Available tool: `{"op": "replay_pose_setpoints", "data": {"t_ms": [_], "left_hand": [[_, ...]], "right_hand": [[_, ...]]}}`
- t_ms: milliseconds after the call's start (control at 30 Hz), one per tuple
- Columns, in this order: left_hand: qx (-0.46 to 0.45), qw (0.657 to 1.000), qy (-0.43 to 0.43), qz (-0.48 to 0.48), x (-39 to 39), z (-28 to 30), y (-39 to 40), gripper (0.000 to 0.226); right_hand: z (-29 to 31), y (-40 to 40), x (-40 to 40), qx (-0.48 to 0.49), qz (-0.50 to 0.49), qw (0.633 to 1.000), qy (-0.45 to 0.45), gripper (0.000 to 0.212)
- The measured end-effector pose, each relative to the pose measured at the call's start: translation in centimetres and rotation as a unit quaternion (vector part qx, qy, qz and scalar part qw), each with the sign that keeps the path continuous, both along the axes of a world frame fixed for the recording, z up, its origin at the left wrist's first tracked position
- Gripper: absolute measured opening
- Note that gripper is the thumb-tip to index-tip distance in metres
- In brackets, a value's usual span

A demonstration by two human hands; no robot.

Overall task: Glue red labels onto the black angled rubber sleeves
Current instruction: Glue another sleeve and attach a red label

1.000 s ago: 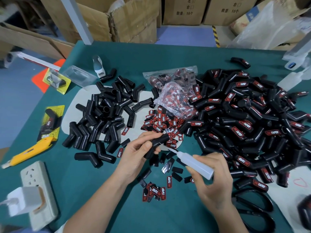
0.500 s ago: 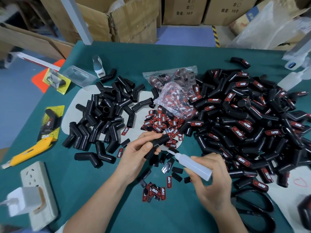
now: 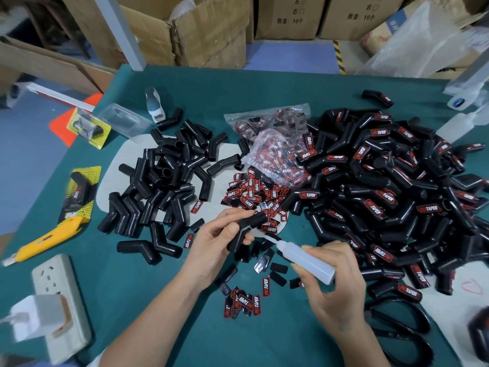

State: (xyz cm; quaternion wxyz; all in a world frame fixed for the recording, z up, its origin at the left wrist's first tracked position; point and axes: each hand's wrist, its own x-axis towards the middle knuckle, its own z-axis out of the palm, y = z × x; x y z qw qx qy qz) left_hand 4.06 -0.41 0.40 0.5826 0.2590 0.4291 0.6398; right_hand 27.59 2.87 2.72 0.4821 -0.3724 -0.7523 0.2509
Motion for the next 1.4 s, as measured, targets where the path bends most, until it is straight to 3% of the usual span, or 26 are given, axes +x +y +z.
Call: {"op": "replay_pose_setpoints", "data": {"t_ms": [1400], "left_hand": [[0.0,1.0,-0.01,-0.001,0.09,0.49,-0.05,0.053]], "right_hand": [[0.13,0.22,0.06,-0.004,0.006,1.0,-0.005,0.024]]}}
